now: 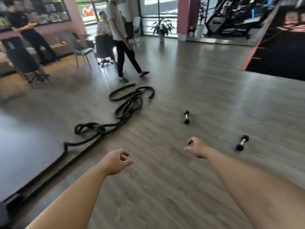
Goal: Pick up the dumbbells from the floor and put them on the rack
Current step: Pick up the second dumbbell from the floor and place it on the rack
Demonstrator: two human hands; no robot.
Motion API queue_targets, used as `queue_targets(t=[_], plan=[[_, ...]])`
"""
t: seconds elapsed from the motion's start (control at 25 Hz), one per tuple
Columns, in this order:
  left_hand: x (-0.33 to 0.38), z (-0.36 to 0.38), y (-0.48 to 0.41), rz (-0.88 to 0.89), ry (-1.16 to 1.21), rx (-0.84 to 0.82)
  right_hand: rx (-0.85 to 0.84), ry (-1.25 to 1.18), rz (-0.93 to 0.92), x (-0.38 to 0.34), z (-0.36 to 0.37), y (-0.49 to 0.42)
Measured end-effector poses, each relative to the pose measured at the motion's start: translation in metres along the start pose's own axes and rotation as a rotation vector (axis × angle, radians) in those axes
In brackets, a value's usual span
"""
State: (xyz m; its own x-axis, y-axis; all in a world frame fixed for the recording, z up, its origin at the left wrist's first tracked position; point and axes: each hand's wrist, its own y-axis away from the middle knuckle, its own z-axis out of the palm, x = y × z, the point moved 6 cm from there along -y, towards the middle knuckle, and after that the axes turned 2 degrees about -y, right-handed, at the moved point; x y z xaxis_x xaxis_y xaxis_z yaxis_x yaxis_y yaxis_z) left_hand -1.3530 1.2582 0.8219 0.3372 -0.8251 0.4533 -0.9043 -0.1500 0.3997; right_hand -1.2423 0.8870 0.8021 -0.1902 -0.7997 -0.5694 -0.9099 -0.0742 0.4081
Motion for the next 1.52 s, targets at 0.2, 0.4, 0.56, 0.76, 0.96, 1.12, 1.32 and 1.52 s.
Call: queue_targets(t=[0.2, 0.4, 0.56, 0.76, 0.96, 1.12, 1.32, 1.52], plan=[[0.097, -0.003, -0.095, 0.073, -0.004, -0.029, 0.035, -0.059, 0.067, 0.047, -0.081, -0.070], [0.162, -0.009, -0.204, 0.137, -0.045, -0.077, 0.046, -0.128, 0.120, 0.064, -0.101, -0.144], [0.209, -0.019, -0.312, 0.221, -0.038, -0.125, 0.094, -0.203, 0.156, 0.047, -0.122, -0.225], [0.281, -0.057, -0.451, 0.315, -0.051, -0.202, 0.199, -0.281, 0.278, 0.035, -0.150, -0.322], [0.363, -0.086, -0.572, 0.447, -0.202, -0.259, 0.209, -0.373, 0.375, 0.042, -0.168, -0.393], [0.409, -0.069, -0.641, 0.484, -0.308, -0.346, 0.195, -0.384, 0.476, 0.076, -0.181, -0.451], [0.464, -0.102, -0.737, 0.533, -0.375, -0.353, 0.079, -0.313, 0.547, 0.078, -0.215, -0.541], [0.506, -0.149, -0.839, 0.537, -0.365, -0.317, 0.122, -0.361, 0.432, 0.023, -0.262, -0.644]])
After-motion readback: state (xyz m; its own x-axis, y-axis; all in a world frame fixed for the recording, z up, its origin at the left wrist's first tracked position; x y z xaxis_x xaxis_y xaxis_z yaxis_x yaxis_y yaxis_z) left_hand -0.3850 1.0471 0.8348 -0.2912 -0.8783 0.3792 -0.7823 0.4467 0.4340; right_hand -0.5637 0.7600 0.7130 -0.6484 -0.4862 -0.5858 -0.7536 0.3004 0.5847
